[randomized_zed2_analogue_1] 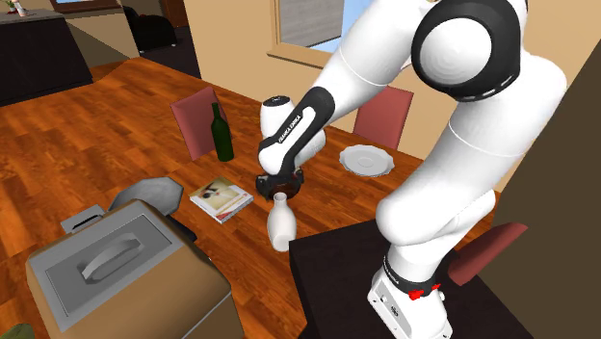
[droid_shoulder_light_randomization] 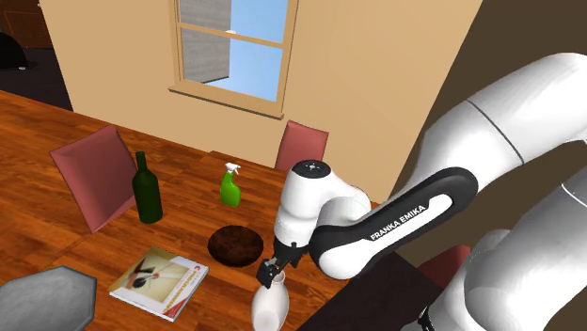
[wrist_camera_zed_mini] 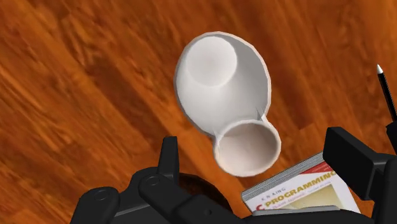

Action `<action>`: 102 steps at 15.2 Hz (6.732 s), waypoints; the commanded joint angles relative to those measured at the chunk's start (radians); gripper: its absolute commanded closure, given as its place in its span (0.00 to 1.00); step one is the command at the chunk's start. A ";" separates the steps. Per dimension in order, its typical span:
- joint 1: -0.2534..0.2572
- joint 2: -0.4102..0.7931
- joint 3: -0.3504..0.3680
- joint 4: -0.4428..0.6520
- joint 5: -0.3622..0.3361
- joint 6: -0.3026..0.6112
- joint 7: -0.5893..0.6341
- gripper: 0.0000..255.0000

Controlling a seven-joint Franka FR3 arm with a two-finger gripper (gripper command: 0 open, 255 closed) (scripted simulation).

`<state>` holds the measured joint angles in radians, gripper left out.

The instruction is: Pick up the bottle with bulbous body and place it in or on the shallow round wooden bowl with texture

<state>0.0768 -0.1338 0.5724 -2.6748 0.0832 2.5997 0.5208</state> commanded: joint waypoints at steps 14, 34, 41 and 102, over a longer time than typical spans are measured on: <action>-0.038 0.148 0.007 -0.002 -0.171 0.130 0.120 0.00; -0.001 -0.026 -0.002 0.014 0.022 -0.035 -0.022 1.00; 0.024 -0.124 -0.029 0.043 0.080 -0.155 -0.068 1.00; -0.091 0.644 -0.221 0.910 -0.324 -0.316 -0.130 1.00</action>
<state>-0.0135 0.5036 0.3542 -1.7620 -0.2380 2.2729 0.3907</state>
